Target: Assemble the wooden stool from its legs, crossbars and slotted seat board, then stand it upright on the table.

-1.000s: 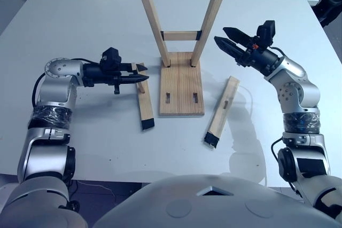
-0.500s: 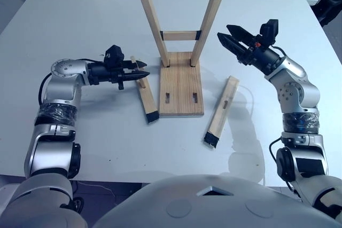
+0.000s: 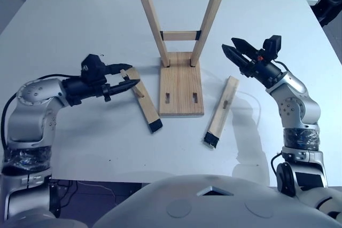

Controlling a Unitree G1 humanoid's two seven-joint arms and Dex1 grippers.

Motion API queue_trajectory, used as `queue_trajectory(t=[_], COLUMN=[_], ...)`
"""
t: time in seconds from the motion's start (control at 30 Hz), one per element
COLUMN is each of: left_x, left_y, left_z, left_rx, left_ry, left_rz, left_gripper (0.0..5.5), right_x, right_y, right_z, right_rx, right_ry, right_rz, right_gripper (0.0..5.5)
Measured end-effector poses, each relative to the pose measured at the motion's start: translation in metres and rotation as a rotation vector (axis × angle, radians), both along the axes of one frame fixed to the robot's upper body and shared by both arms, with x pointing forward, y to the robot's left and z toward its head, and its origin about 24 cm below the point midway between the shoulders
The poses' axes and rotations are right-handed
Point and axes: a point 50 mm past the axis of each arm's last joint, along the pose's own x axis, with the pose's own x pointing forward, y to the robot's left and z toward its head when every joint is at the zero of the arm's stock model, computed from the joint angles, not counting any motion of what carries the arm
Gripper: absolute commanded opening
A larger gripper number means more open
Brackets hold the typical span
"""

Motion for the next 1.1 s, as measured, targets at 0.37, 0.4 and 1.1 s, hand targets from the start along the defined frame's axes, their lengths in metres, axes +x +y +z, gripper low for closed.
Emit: queue_trajectory(t=[0.37, 0.4, 1.1], left_x=[0.009, 0.008, 0.014], left_y=[-0.039, -0.046, -0.076], left_z=[0.021, 0.018, -0.02], left_rx=[-0.356, -0.406, -0.344], left_ry=[-0.174, -0.162, 0.024], left_rz=[0.486, 0.536, 0.77], left_gripper=[2.61, 2.61, 2.61], right_x=[0.0, 0.0, 0.002], right_y=[-0.003, -0.003, -0.001], right_z=[0.002, 0.002, -0.005], right_rx=[0.0, 0.0, 0.019], right_ry=[0.001, 0.002, 0.035], right_rz=[-0.023, -0.025, -0.048], right_gripper=[2.94, 2.94, 2.94])
